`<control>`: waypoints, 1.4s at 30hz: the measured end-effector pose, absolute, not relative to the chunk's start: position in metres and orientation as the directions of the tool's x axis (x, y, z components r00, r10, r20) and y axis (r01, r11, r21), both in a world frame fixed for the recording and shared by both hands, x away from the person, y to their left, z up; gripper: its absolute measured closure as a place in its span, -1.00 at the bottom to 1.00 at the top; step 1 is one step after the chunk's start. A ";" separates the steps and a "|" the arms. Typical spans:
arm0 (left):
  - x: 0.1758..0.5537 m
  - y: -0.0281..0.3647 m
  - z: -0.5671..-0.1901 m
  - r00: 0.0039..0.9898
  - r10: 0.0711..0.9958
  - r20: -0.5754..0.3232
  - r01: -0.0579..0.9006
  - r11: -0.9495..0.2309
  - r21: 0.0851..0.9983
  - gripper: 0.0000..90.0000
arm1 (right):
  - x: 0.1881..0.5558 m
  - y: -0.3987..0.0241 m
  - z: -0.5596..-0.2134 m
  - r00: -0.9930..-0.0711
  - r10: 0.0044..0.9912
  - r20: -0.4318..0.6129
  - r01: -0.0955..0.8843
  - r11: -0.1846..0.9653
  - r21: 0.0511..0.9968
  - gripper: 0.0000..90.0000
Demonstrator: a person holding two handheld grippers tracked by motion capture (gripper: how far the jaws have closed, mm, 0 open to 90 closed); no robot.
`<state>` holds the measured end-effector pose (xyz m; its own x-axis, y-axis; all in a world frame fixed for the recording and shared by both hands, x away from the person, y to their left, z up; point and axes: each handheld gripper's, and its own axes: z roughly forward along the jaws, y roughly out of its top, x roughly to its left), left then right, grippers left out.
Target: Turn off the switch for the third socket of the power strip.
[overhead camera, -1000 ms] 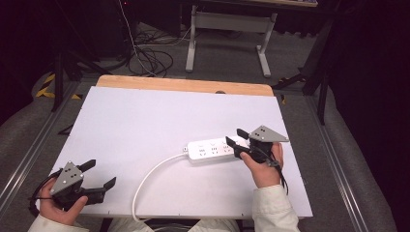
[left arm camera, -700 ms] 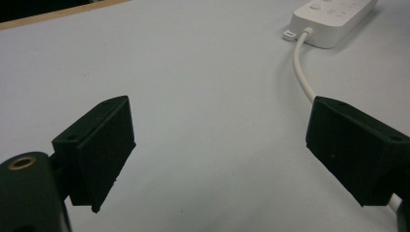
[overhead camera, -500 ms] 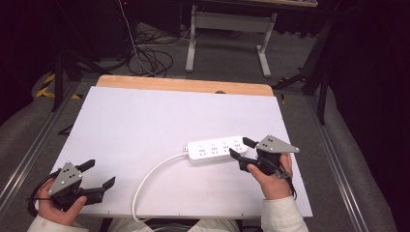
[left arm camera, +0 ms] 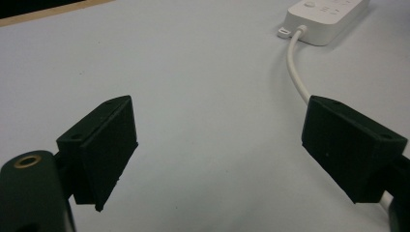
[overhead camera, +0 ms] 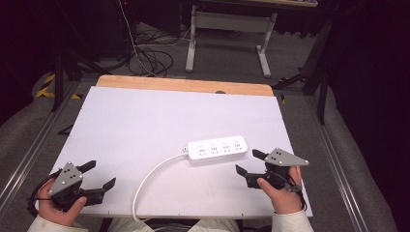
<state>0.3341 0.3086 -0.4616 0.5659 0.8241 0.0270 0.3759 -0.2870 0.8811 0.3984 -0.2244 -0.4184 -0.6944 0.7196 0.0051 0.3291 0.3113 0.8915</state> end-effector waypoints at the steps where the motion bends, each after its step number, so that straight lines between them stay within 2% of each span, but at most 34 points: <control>1: 0.334 0.308 -0.462 0.564 0.825 0.026 0.379 -0.287 0.880 -0.71 | 0.397 -0.226 -0.420 -0.695 0.719 0.010 0.330 0.306 0.893 -0.57; 9: 0.334 0.307 -0.462 0.569 0.822 0.030 0.381 -0.296 0.876 -0.69 | 0.388 -0.238 -0.435 -0.709 0.706 -0.001 0.303 0.306 0.902 -0.57; 20: 0.334 0.307 -0.464 0.584 0.811 0.027 0.367 -0.294 0.882 -0.69 | 0.383 -0.247 -0.458 -0.738 0.675 0.006 0.321 0.344 0.882 -0.55; 42: 0.334 0.307 -0.467 0.606 0.795 0.024 0.363 -0.303 0.881 -0.74 | 0.381 -0.253 -0.494 -0.718 0.696 0.018 0.390 0.381 0.838 -0.61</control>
<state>0.3335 0.3072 -0.4668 0.6062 0.7949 0.0239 0.3630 -0.3033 0.8810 0.3810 -0.2532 -0.4943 -0.7178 0.6960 0.0177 0.3903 0.3813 0.8380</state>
